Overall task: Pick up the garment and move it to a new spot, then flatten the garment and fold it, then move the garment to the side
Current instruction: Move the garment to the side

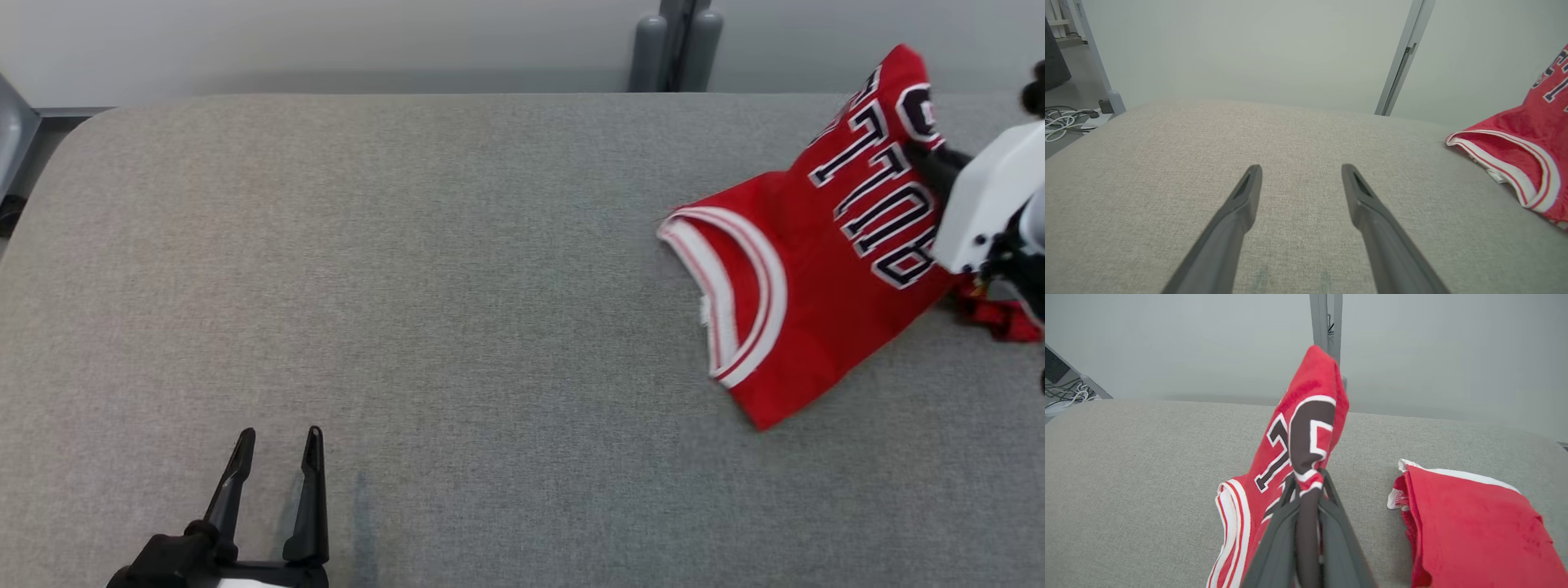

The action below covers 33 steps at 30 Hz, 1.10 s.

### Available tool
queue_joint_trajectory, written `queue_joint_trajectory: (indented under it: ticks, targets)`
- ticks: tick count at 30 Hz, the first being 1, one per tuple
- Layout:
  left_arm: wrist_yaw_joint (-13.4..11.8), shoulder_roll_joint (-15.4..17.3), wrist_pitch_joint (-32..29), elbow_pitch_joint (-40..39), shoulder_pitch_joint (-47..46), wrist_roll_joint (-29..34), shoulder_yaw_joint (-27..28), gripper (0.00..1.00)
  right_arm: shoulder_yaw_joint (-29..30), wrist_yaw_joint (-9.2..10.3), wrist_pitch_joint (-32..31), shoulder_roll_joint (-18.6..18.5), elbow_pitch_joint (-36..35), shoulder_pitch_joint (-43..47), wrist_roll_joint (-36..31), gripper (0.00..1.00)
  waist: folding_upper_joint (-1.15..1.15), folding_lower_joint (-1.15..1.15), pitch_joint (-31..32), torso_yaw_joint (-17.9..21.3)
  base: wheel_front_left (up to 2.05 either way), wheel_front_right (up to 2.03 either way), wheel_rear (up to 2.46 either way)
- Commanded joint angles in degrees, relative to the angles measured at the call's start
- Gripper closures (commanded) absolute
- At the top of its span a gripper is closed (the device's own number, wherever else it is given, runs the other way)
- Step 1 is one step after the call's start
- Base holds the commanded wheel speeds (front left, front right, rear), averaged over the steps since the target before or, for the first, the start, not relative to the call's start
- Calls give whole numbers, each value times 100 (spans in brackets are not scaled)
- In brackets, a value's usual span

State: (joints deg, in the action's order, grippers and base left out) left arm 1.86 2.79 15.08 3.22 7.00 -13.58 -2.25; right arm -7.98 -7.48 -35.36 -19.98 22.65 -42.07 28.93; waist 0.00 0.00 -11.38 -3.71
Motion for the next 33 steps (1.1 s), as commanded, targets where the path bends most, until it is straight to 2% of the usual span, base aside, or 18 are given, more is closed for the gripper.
queue_joint_trajectory:
  ticks: [1,7,15,23,28,29,30,33]
  targets:
    - [-11,26,10,-21,-72,5,16,0,55,-3,0,-40,-54,-71,13,100,0,0,-28,51,0,0,0]
    - [-15,24,10,-14,-219,-65,-42,0,717,-3,-147,-73,-327,-185,-115,100,0,0,-173,132,0,0,0]
    - [41,24,10,37,-380,-56,-116,0,1224,-3,-384,-98,-174,-435,-388,100,0,0,-383,33,0,0,0]
    - [67,23,10,74,-417,-29,-79,0,1555,-3,-677,-415,3,-720,-693,100,0,0,-511,-78,0,0,0]
    - [95,29,10,81,-360,178,-4,0,1619,-3,-769,-800,-47,-509,-1198,100,0,0,-561,-46,0,0,0]
    - [99,23,9,84,-329,217,17,0,1583,-2,-714,-890,-78,-482,-1336,59,0,0,-569,-23,0,0,0]
    - [104,21,10,79,-310,215,38,0,1525,-2,-649,-942,-112,-441,-1438,1,0,0,-576,-2,0,0,0]
    - [122,26,10,52,-260,233,124,0,1549,-2,-465,-937,-163,-339,-1515,0,0,0,-580,68,0,0,0]
